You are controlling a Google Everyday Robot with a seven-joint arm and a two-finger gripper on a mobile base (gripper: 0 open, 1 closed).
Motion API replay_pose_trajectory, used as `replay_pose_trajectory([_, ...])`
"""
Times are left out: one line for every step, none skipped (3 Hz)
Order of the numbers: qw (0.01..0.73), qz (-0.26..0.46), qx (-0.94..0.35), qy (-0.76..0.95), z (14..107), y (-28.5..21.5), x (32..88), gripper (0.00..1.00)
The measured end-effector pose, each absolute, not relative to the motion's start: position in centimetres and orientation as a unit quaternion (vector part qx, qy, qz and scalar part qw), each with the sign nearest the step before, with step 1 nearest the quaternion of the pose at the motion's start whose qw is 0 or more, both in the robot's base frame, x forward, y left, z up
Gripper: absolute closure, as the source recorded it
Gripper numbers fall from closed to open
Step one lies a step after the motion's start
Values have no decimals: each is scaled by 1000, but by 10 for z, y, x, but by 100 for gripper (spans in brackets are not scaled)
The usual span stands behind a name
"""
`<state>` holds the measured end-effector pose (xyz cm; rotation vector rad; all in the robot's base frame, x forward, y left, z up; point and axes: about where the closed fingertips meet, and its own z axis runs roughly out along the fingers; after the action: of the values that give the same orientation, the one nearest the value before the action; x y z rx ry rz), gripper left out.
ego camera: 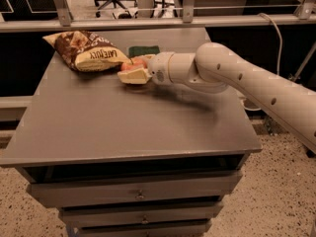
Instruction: Move apple near brown chip bag
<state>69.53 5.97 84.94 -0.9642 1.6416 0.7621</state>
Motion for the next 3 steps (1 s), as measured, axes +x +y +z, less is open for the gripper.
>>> replay_pose_trajectory([523,322,-396,683,846,68,700,100])
replay_pose_trajectory([523,322,-396,683,848,68,700,74])
replay_pose_trajectory([523,322,-396,683,849,68,700,44])
